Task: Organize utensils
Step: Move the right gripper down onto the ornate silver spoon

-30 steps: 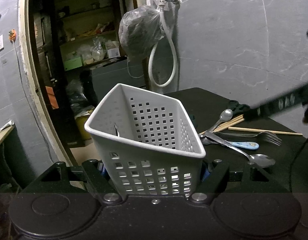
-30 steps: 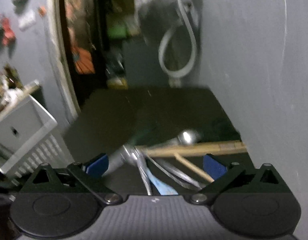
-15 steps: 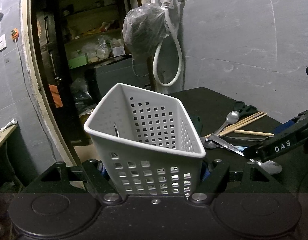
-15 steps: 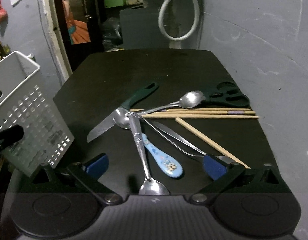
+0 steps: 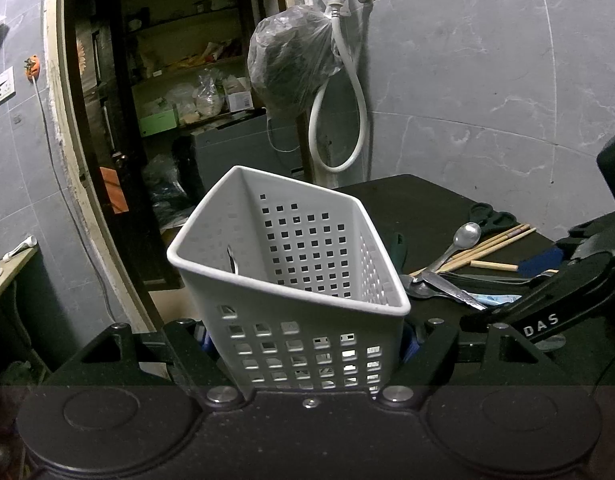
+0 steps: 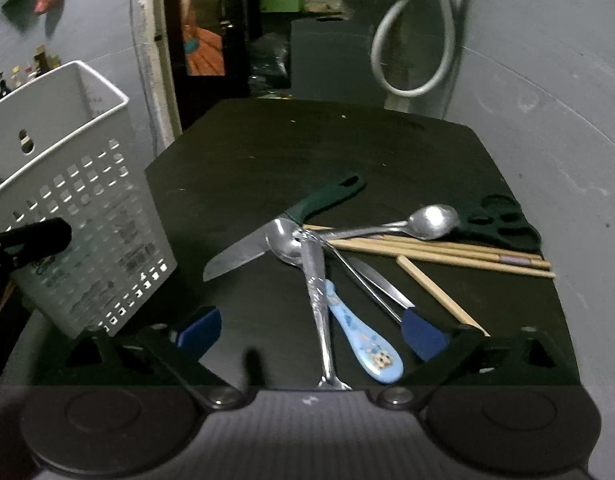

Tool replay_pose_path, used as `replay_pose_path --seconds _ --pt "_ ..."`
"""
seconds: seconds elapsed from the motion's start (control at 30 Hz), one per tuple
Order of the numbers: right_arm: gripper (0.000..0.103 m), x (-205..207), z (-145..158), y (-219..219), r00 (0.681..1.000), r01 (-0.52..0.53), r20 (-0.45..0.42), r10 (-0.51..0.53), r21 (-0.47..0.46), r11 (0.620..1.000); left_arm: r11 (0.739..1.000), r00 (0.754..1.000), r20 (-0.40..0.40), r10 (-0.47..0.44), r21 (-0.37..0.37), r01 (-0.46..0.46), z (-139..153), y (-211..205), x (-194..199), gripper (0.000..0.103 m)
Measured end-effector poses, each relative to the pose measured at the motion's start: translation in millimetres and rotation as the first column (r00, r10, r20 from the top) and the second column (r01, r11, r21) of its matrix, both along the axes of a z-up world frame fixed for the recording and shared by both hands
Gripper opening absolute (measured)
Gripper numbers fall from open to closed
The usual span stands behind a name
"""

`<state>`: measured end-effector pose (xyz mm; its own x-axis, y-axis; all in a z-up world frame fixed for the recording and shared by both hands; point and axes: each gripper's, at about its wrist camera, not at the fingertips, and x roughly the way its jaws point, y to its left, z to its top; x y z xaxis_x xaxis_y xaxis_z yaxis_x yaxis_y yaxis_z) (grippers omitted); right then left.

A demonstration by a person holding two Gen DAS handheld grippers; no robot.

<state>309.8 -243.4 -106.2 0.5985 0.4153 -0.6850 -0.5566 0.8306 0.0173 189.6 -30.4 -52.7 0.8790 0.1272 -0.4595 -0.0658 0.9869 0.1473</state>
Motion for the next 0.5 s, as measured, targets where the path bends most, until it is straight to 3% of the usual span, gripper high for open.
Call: replay_pose_path --seconds 0.3,0.5 --pt "0.069 20 -3 13 0.997 -0.075 0.021 0.075 -0.014 0.997 1.000 1.000 -0.001 0.000 0.001 0.000 0 0 0 0.079" --pt "0.052 42 -7 12 0.995 -0.082 -0.048 0.083 0.011 0.997 1.000 1.000 -0.001 -0.001 0.000 0.001 0 0 0 0.079"
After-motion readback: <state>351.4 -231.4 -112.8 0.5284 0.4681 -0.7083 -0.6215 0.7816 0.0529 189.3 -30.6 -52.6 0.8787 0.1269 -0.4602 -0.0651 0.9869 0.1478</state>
